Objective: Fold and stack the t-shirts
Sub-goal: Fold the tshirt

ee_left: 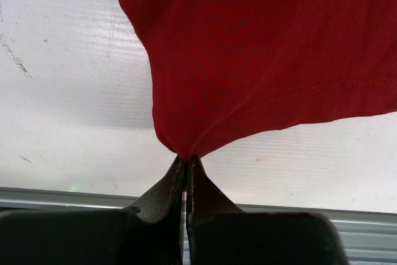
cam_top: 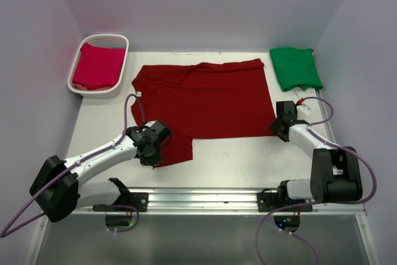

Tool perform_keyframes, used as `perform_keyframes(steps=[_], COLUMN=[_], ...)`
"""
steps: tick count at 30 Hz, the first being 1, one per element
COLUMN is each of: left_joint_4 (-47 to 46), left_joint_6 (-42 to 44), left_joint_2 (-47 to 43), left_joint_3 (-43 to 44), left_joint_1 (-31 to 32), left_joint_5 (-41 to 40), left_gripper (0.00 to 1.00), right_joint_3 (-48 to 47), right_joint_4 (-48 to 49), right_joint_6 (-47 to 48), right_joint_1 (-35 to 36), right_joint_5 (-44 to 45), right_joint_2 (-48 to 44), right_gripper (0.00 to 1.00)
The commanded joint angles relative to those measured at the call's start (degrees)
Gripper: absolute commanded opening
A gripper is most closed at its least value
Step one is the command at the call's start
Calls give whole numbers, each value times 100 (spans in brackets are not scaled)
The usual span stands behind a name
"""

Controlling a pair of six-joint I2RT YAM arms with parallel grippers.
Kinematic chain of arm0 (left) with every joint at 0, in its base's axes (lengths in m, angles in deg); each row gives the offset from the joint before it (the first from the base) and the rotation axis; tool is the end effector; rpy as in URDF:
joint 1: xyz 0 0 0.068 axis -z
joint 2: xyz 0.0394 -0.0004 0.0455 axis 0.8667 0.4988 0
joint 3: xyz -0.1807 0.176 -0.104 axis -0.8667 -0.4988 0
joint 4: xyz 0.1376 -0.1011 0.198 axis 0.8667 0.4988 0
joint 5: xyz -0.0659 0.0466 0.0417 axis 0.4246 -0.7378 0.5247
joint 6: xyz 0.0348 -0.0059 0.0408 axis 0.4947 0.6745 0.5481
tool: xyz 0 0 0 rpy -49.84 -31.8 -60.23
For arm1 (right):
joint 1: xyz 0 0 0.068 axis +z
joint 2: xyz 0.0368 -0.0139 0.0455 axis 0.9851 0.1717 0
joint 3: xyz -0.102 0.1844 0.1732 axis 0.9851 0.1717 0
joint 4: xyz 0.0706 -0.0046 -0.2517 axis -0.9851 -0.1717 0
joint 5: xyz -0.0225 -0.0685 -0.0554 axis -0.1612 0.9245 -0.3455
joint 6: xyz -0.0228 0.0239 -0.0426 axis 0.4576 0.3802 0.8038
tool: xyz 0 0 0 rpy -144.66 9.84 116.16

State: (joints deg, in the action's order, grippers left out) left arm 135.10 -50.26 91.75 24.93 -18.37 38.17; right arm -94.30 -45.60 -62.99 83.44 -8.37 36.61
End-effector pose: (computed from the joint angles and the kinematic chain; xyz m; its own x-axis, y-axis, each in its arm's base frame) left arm 0.1432 -0.1178 0.1863 -0.9510 -0.1638 -0.2624 -0.1691 0.9856 -0.0026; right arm 0.2426 0.0002 0.1606 -0.4990 0.6151 -0.6105 0.6974 0.7032 0.1385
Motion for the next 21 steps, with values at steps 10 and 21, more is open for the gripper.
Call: perform_keyframes(steps=[10, 21], left_joint_4=[61, 87], left_joint_6=[-149, -157], left_joint_2=[-114, -184], left_joint_3=[-42, 29], left_joint_1=[21, 30], left_joint_5=[-64, -82], left_gripper=[0, 0], right_joint_3=[-71, 26], right_joint_4=[213, -226], right_joint_6=[-257, -266], right_joint_1=[-26, -26], right_joint_5=[-310, -503], right_joint_2=[543, 219], right_gripper=[43, 0])
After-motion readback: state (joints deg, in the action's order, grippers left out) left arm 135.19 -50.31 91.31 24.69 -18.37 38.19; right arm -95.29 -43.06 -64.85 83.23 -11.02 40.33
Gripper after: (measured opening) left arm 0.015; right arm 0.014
